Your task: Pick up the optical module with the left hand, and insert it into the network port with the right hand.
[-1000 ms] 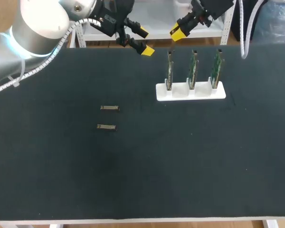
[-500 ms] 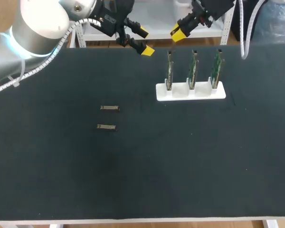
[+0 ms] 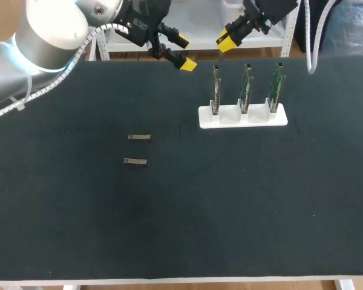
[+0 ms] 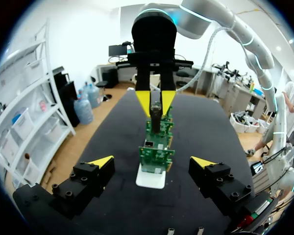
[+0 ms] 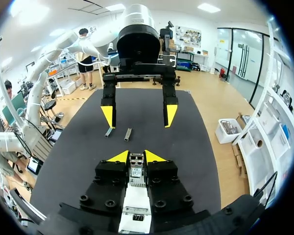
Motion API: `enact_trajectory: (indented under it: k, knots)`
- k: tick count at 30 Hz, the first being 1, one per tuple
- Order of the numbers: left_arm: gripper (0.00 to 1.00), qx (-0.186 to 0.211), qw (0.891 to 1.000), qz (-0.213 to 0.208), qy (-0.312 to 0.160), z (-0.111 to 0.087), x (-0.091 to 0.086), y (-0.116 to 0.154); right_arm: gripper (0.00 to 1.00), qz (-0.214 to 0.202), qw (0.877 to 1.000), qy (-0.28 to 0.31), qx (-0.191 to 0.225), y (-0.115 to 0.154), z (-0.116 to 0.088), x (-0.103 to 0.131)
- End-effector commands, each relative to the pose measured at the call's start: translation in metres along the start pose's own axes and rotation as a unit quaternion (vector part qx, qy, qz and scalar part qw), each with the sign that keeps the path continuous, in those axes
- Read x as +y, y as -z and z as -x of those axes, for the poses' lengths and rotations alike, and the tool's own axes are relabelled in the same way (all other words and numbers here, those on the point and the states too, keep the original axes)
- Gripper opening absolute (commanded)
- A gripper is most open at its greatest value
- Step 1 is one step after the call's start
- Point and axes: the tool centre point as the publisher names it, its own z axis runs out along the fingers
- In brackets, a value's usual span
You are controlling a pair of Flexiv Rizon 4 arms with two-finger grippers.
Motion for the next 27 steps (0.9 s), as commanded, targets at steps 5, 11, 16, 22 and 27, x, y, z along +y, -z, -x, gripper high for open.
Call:
enact_trajectory:
  k: [5,11,16,22,27]
  knots:
    - [1.0,0.001,1.0,0.001,0.0,0.0,-0.0008,0.0002,0.0,0.168,0.986,-0.005,0.002,-0.0053,-0.0003,-0.0112]
    - [1.0,0.001,1.0,0.001,0.0,0.0,-0.0008,0.0002,0.0,0.167,0.986,-0.006,0.002,-0.0103,-0.0005,-0.0114]
    - [1.0,0.001,1.0,0.001,0.0,0.0,-0.0008,0.0002,0.0,0.162,0.987,-0.01,0.003,-0.0124,-0.0021,-0.0113]
    - [1.0,0.001,1.0,0.001,0.0,0.0,-0.0008,0.0002,0.0,0.159,0.987,-0.012,0.007,-0.0122,-0.0036,-0.0111]
    - [1.0,0.001,1.0,0.001,0.0,0.0,-0.0008,0.0002,0.0,0.152,0.988,-0.015,0.009,-0.0107,-0.0052,-0.0115]
